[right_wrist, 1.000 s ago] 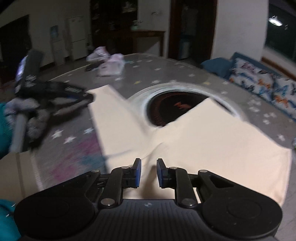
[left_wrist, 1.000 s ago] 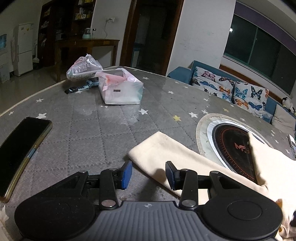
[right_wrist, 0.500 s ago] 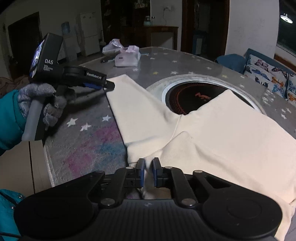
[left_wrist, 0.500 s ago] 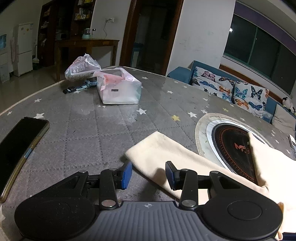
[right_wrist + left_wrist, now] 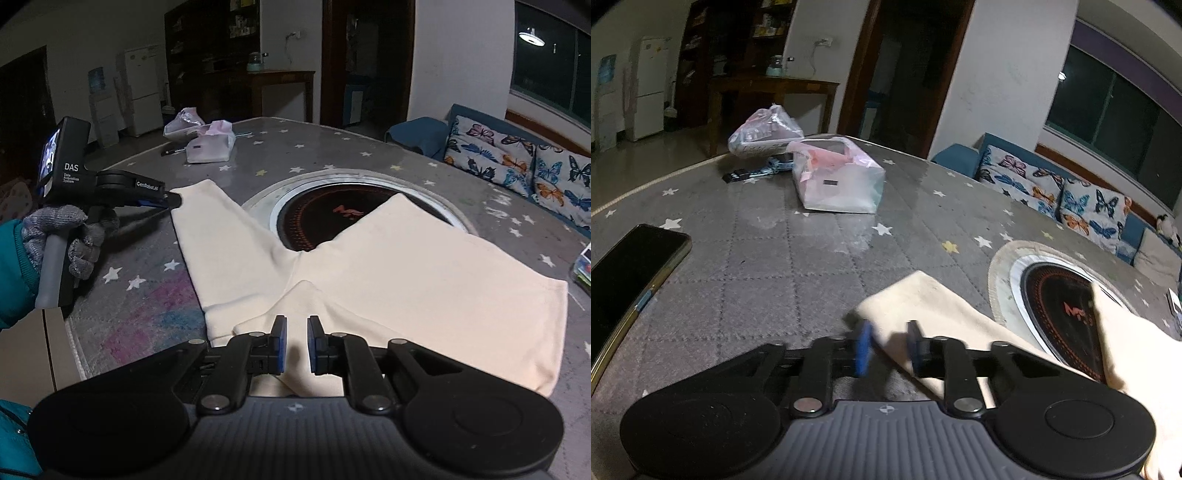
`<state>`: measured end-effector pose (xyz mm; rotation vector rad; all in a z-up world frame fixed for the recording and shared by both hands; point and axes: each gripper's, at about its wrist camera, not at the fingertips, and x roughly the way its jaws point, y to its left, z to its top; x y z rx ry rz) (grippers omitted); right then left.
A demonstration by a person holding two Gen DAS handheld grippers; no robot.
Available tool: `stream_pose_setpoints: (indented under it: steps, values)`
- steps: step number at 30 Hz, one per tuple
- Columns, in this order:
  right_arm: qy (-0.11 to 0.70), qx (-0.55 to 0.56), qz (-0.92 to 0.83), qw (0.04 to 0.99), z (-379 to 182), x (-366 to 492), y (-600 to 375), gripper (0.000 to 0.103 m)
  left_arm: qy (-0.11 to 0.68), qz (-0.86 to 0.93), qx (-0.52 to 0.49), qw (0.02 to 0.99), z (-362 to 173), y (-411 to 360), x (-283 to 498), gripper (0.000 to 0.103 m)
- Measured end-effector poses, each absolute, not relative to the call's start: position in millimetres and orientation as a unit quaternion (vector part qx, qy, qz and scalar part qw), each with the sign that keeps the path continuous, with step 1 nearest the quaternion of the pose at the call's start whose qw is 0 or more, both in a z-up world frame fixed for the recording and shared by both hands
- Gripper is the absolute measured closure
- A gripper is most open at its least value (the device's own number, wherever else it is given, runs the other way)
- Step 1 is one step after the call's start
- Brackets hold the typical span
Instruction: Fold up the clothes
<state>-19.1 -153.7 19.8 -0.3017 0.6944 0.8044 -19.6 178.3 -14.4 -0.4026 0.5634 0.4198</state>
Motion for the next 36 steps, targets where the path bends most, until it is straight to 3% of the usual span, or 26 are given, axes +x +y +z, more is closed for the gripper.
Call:
stream_pose_setpoints:
  steps: [3,10,21,31,36]
  values:
    - [0.325,-0.139,0.372,0.858,24,-20,-161,0.092,0.268,0.209,-0.214,0.916,-15,183,-20,0.099]
    - [0.311,-0.121,0.336,0.881,36,-18,-194,0.092,0.217,0.152,-0.231,0.936,23,161,-26,0.101]
    - [0.301,-0.071,0.265,0.913,38,-19,-262,0.092,0.17,-0.077,-0.173,0.967,92,28,-24,0.101]
    - [0.313,-0.021,0.2,0.928,29,-20,-323,0.092,0.263,-0.251,-0.113,0.925,46,-89,-12,0.099]
    - [0.323,0.001,0.197,0.925,22,-18,-333,0.09,0.308,-0.265,-0.085,0.91,23,-106,-12,0.097]
